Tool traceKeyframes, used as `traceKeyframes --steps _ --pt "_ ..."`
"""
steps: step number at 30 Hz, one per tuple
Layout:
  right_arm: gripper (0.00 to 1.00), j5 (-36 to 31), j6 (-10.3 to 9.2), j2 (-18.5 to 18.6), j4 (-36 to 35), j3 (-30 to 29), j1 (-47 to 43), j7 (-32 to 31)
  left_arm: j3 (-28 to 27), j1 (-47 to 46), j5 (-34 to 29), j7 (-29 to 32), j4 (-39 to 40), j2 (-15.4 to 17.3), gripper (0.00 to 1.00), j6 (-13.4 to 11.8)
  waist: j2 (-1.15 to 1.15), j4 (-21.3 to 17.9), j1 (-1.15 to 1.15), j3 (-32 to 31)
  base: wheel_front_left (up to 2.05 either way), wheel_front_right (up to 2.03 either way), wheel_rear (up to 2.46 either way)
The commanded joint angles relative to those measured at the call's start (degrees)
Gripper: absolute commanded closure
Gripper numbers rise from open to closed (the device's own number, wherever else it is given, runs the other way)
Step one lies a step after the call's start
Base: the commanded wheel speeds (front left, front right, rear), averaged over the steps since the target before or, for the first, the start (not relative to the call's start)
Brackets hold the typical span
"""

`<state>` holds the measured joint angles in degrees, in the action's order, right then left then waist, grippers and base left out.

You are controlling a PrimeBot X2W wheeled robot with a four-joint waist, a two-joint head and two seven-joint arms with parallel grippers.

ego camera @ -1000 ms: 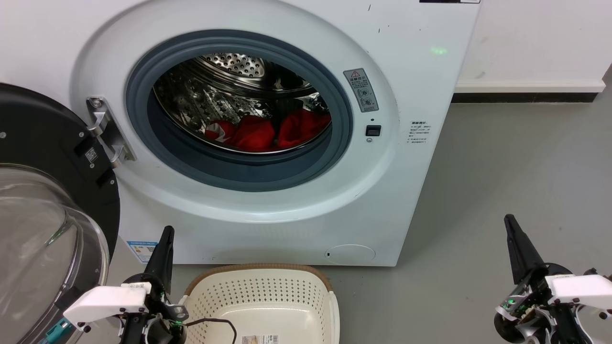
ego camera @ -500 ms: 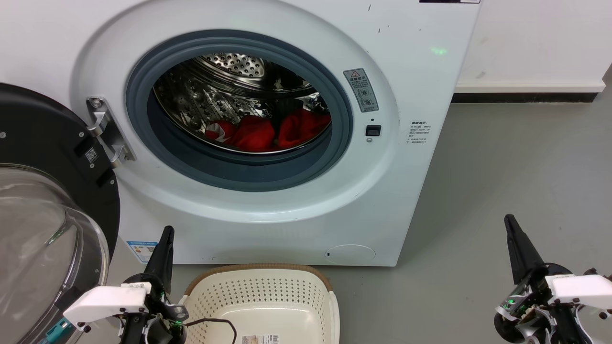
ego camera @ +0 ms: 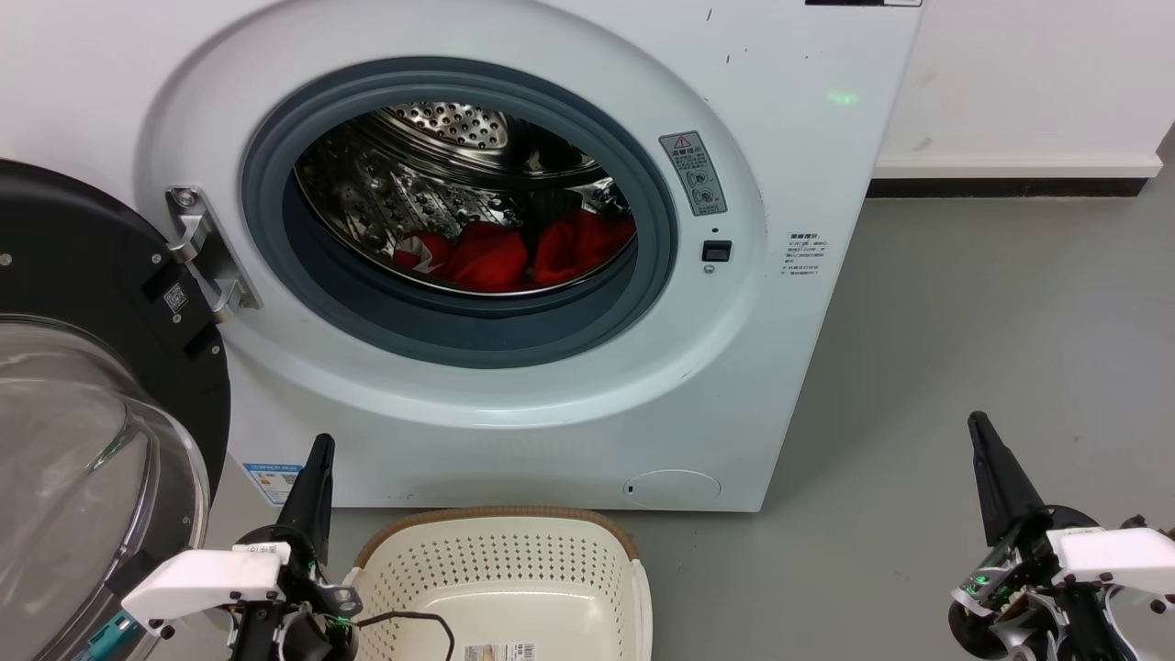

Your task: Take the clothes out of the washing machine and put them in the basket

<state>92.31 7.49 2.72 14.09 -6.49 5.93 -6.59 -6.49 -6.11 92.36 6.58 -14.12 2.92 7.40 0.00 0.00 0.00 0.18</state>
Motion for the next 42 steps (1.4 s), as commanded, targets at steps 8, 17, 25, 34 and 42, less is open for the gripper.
traceKeyframes --steps 8,17,25,34,42 --pt "0.00 -0.3 0.00 -0.2 0.9 0.4 -1.3 0.9 0.3 1.3 -0.4 -0.9 -0.7 -0.1 0.00 -0.1 0.00 0.0 0.00 -0.1 0.00 0.00 0.00" --pt "0.00 -2.3 0.00 -0.1 0.7 0.7 -2.3 3.5 -0.6 2.6 -2.6 -3.5 0.3 -0.1 0.00 0.0 0.00 -0.2 0.00 -0.3 0.00 0.00 0.00" --pt "0.00 -8.8 0.00 -0.1 1.2 -0.5 -2.6 5.5 -3.3 3.1 -7.2 -5.6 -0.3 -0.1 0.00 0.0 0.00 -0.3 0.00 -0.6 0.00 0.00 0.00" --pt "0.00 -25.6 0.00 0.0 -0.8 -3.2 -2.5 7.7 -6.4 3.1 -15.5 -7.7 1.5 -0.1 0.00 -1.3 0.00 -0.5 0.00 -0.7 0.00 0.00 0.00" --pt "0.00 -42.2 0.00 0.0 -6.4 -3.5 -3.2 9.4 -5.0 4.0 -26.3 -9.4 8.0 -0.1 0.00 -5.6 0.00 -0.8 0.00 -0.7 0.00 0.00 0.00"
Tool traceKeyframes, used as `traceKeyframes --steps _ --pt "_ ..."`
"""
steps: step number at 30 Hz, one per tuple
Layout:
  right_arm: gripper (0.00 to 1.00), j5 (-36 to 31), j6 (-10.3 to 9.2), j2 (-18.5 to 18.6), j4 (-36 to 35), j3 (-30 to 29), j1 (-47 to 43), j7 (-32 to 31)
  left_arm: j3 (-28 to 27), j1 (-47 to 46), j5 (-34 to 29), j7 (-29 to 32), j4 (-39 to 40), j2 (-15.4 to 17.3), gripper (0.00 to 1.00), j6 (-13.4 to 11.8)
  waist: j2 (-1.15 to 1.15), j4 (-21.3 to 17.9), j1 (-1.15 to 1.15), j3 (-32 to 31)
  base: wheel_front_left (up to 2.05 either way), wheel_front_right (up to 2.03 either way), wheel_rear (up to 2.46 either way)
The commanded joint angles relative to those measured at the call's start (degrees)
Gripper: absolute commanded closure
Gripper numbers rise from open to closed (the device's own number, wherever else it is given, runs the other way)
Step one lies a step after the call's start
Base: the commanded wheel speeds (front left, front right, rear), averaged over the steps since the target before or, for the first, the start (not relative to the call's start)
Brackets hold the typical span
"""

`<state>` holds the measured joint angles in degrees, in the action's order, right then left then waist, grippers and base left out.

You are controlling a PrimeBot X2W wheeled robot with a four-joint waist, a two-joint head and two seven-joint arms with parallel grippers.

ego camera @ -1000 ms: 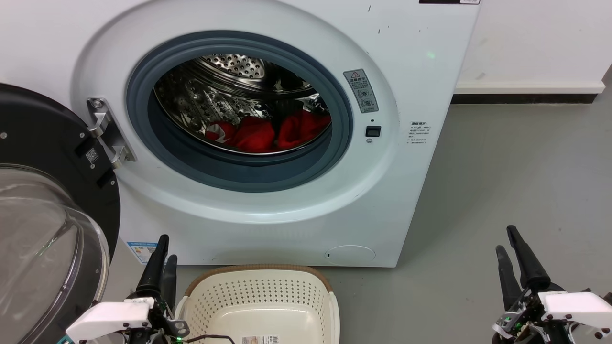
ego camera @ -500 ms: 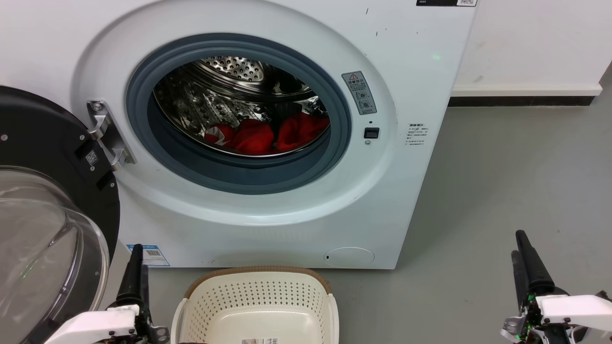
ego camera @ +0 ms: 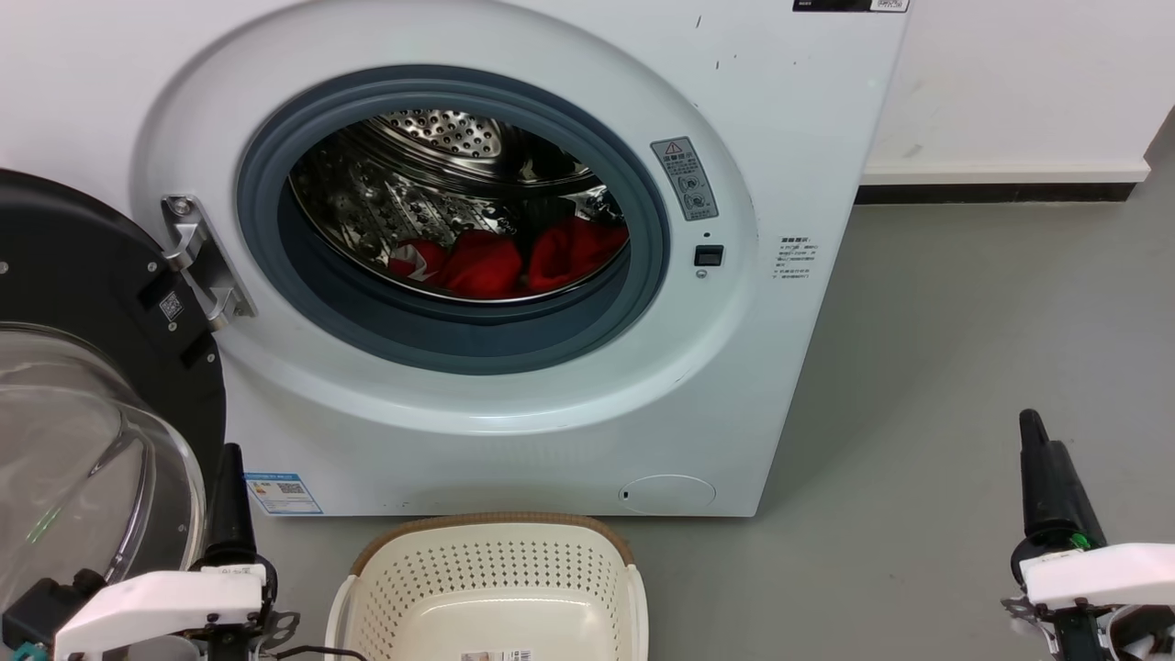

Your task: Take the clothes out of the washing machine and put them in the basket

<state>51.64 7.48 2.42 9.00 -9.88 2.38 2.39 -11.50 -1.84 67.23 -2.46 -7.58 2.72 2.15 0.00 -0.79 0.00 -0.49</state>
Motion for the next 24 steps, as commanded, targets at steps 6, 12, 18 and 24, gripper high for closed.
traceKeyframes --steps 6,12,18,24 --pt "0.00 -11.1 0.01 0.4 -6.6 1.5 0.0 1.6 2.6 0.6 -10.0 -1.6 7.0 0.2 0.00 -5.0 0.00 -0.4 0.00 0.1 0.00 0.00 0.00" --pt "0.00 -19.0 0.01 0.4 -9.5 2.9 -0.7 2.8 5.9 1.4 -18.2 -2.7 10.5 0.2 0.00 -8.0 0.00 -0.7 0.00 0.1 0.00 0.00 0.00" --pt "0.00 -24.2 0.01 0.4 -9.4 5.3 -1.8 3.8 8.2 3.4 -20.2 -3.8 10.0 0.2 0.00 -4.8 0.00 -0.9 0.00 -0.3 0.00 0.00 0.00" --pt "0.00 -29.1 0.01 0.4 -9.4 5.8 -2.5 4.8 8.4 4.3 -27.1 -4.8 10.5 0.2 0.00 -4.4 0.00 -1.0 0.00 -0.5 0.00 0.00 0.00"
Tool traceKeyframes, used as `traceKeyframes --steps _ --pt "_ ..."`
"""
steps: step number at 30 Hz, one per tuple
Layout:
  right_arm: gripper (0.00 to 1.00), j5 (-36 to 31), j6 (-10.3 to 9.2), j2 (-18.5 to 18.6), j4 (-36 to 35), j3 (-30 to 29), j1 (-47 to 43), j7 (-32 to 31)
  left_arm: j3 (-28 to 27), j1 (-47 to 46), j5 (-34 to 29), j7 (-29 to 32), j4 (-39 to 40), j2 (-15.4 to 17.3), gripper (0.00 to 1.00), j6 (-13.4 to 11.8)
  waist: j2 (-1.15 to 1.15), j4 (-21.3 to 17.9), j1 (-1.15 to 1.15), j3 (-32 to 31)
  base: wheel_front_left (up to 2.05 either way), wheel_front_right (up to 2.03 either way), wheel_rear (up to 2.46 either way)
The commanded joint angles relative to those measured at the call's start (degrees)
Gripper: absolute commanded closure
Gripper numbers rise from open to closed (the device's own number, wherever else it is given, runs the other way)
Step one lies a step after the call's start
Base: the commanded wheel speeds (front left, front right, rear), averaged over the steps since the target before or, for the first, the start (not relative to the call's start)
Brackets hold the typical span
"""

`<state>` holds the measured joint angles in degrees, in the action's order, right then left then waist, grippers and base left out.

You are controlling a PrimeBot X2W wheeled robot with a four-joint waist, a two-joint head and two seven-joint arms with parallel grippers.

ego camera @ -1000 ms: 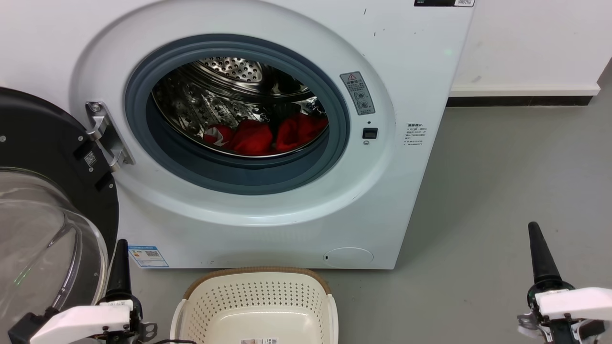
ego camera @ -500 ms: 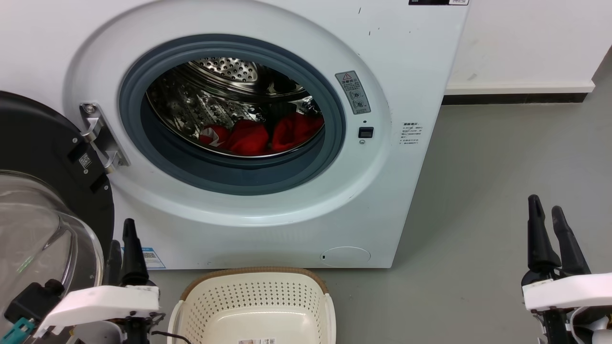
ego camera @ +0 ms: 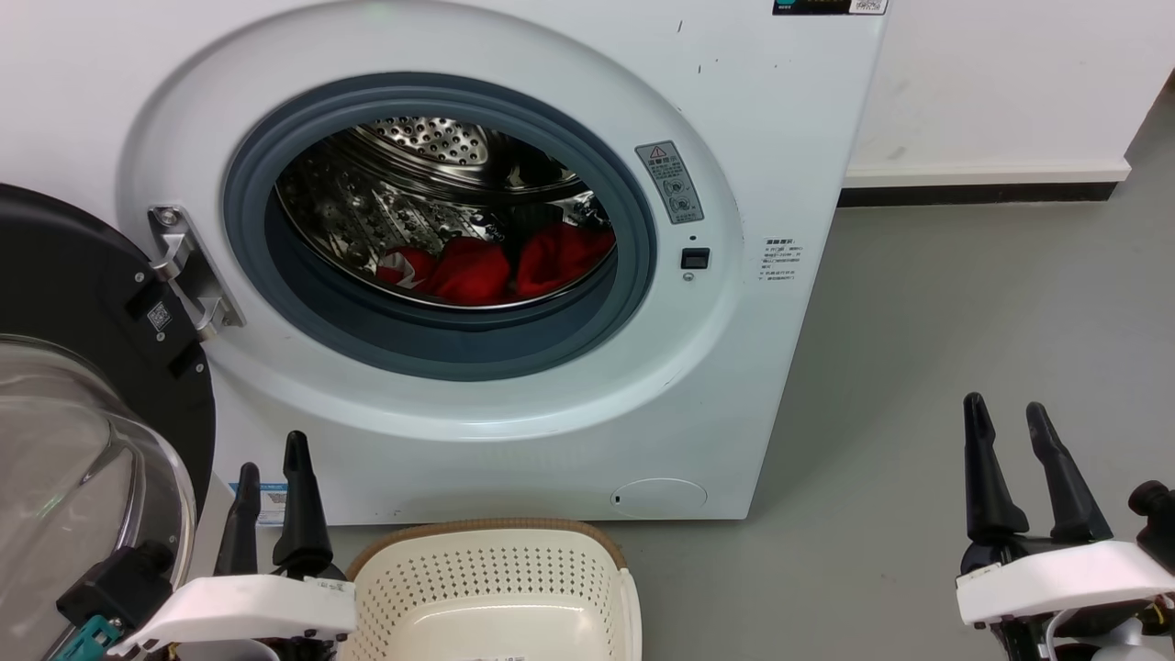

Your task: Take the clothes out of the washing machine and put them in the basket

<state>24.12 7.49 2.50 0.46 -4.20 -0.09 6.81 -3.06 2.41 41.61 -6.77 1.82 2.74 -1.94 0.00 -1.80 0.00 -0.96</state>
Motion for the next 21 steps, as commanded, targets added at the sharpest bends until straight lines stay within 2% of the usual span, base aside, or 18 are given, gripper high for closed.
traceKeyframes --steps 1,12,21 --pt "0.00 -2.4 0.00 0.4 -0.9 0.0 -0.1 0.6 0.2 0.1 -2.9 -0.6 1.4 0.2 0.00 -0.5 0.00 0.0 0.00 0.0 0.00 0.00 0.00" --pt "0.00 -11.5 0.00 0.4 0.1 0.3 -1.3 2.3 4.5 1.6 -16.7 -2.3 2.3 0.5 0.00 -3.6 0.00 0.1 0.00 -0.5 0.00 0.00 0.00" --pt "0.00 -17.3 0.00 0.4 0.8 0.6 -2.1 3.4 7.3 2.5 -21.7 -3.5 2.0 2.0 0.00 -6.5 0.00 0.2 0.00 -0.7 0.00 0.00 0.00"
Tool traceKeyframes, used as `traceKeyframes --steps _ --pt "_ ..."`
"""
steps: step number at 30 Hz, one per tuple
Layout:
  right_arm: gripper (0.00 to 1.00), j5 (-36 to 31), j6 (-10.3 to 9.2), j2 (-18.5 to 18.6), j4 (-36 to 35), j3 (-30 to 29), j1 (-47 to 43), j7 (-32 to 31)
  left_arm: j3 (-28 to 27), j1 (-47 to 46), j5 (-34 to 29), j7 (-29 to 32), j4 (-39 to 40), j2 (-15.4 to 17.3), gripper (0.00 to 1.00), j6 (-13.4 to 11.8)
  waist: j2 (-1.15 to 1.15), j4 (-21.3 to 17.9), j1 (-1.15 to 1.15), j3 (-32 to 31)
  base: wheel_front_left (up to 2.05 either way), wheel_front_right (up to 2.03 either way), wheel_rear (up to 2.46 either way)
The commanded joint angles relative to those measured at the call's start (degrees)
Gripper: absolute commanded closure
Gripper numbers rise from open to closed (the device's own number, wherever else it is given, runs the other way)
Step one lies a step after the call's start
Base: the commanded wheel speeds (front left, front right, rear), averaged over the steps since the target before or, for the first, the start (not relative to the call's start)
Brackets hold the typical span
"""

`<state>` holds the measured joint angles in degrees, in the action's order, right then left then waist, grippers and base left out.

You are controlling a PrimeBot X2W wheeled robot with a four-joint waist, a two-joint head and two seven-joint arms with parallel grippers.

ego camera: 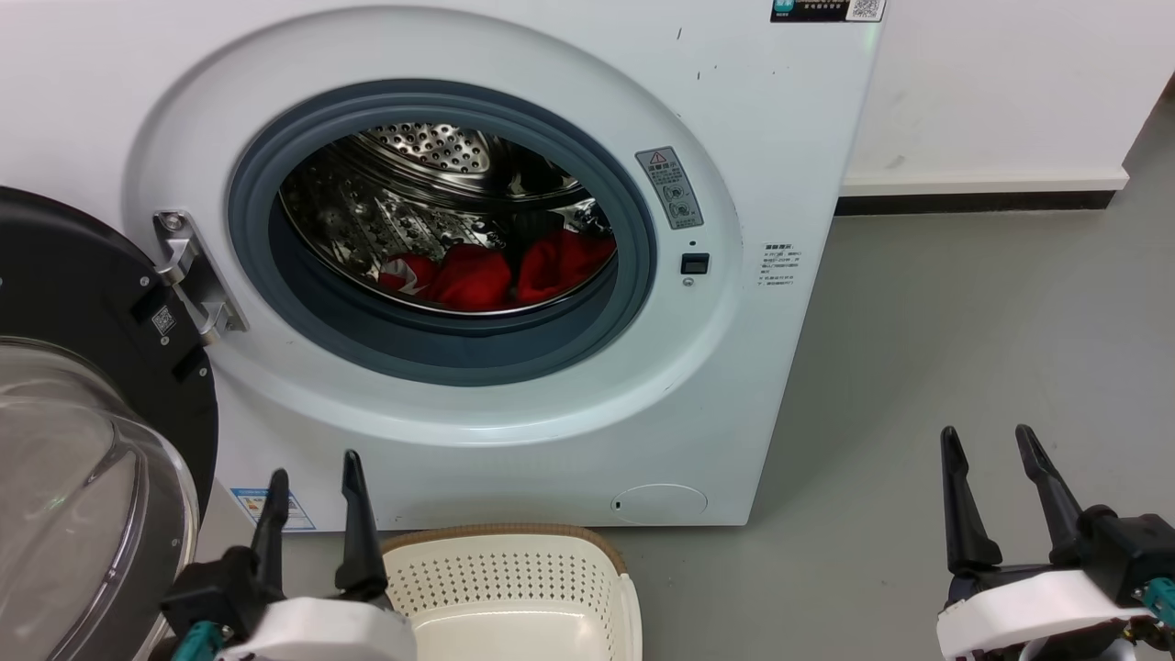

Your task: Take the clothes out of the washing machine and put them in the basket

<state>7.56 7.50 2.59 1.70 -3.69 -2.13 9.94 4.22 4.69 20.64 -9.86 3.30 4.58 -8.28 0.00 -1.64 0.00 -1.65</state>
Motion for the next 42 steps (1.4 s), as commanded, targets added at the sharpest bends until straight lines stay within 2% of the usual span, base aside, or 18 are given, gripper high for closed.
traceKeyframes --steps 1,4,20,29,32,42 --pt "0.00 -1.4 -0.02 0.3 -0.4 0.1 -0.1 0.4 0.4 0.6 -1.3 -0.5 -0.2 0.5 0.00 -0.3 0.00 0.0 0.00 0.0 0.00 0.00 0.00" --pt "0.00 -3.0 -0.01 0.3 -0.2 0.1 -0.4 0.8 0.9 0.6 -2.3 -0.9 -1.7 0.8 0.00 -0.5 0.00 0.0 0.00 -0.1 0.00 0.00 0.00" --pt "0.00 -10.6 -0.02 0.4 1.9 1.1 -1.3 2.9 2.6 2.0 -8.8 -2.9 -3.0 1.2 0.00 2.2 0.00 -0.4 0.00 -0.2 0.00 0.00 0.00" --pt "0.00 -6.7 -0.02 0.4 2.5 0.4 -2.1 3.8 0.3 3.2 -10.4 -3.9 -2.6 -0.4 0.00 5.2 0.00 -0.7 0.00 -0.6 0.00 0.00 0.00" --pt "0.00 -7.1 -0.02 0.4 2.9 0.5 -2.3 4.1 0.1 3.5 -12.9 -4.2 -2.9 -0.6 0.00 6.2 0.00 -0.7 0.00 -0.8 0.00 0.00 0.00" --pt "0.00 -11.7 -0.03 0.4 3.0 0.9 -2.7 5.2 1.1 4.1 -19.4 -5.2 -3.6 -0.9 0.00 5.6 0.00 -0.8 0.00 -1.1 0.00 0.00 0.00"
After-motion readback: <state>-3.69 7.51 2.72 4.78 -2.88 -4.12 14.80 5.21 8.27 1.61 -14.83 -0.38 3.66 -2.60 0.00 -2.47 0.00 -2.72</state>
